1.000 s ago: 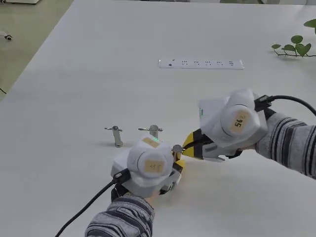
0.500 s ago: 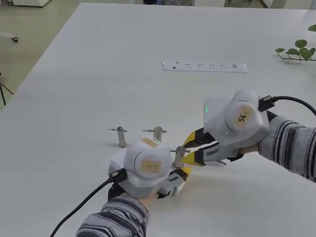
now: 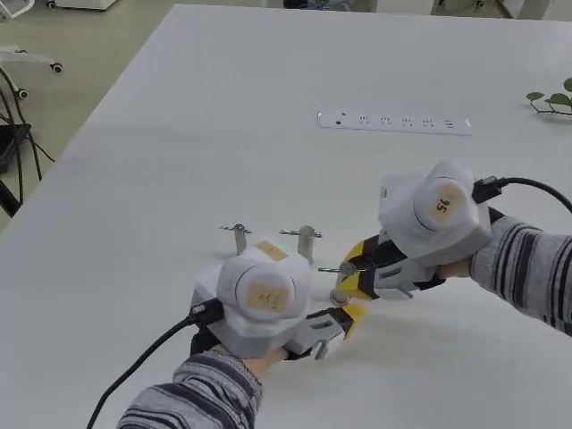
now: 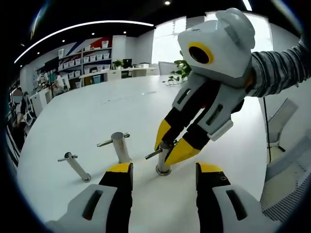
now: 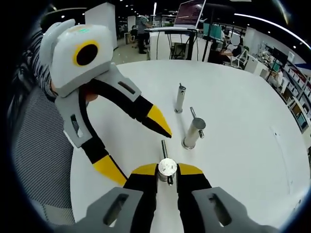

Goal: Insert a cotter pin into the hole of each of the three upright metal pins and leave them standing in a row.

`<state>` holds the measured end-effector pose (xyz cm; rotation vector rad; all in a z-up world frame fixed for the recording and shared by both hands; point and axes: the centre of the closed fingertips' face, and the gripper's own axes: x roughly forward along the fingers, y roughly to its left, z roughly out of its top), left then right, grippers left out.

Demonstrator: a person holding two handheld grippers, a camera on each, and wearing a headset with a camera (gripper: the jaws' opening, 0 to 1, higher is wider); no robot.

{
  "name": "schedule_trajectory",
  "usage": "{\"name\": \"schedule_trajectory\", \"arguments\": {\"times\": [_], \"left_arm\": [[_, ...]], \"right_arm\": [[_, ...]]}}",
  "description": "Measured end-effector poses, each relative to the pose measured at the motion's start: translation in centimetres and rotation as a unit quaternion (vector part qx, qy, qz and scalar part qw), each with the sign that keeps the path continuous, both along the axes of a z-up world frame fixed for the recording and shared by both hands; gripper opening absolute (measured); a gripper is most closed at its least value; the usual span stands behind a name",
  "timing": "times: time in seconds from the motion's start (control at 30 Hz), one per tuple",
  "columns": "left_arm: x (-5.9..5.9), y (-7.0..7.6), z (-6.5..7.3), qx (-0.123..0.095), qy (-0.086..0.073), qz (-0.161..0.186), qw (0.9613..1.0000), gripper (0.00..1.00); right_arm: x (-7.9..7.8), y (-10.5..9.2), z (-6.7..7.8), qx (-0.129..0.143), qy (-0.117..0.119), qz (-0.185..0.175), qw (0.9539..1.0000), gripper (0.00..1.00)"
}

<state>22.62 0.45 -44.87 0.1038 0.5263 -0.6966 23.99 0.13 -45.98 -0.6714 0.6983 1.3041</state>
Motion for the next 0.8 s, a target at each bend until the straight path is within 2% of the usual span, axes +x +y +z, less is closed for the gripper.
{"name": "schedule_trajectory", "arguments": {"times": [0.1, 0.23, 0.33, 0.5, 0.63, 0.73, 0.8], "left_arm": [[-0.2, 0.3, 0.4, -0.010, 0.003, 0.003, 0.9999, 0.52], [-0.4, 0.6, 1.1, -0.014, -0.002, 0.000, 0.9999, 0.56], [-0.5, 1.0, 1.8, -0.027, -0.002, 0.006, 0.9996, 0.59], [-0.8, 2.4, 2.5, -0.017, -0.012, 0.012, 0.9997, 0.63], [-0.7, 3.8, 2.9, -0.022, -0.008, 0.028, 0.9993, 0.68], [-0.4, 4.6, 3.4, -0.022, -0.014, 0.037, 0.9990, 0.70], [-0.3, 5.1, 3.4, -0.021, -0.011, 0.041, 0.9989, 0.72]], "right_arm": [[0.0, -0.1, 0.1, 0.002, 0.012, -0.005, 0.9999, 0.09], [-0.2, -0.2, 0.1, 0.001, 0.017, -0.005, 0.9998, 0.09], [-0.2, -0.4, 0.2, 0.000, 0.019, -0.006, 0.9998, 0.09], [0.2, -1.0, 0.3, -0.009, 0.016, -0.010, 0.9998, 0.09], [0.8, -1.6, 0.4, -0.015, 0.014, -0.012, 0.9997, 0.09], [1.3, -1.9, 0.4, -0.018, 0.011, -0.013, 0.9997, 0.09], [1.6, -2.0, 0.5, -0.019, 0.009, -0.014, 0.9997, 0.09]]}}
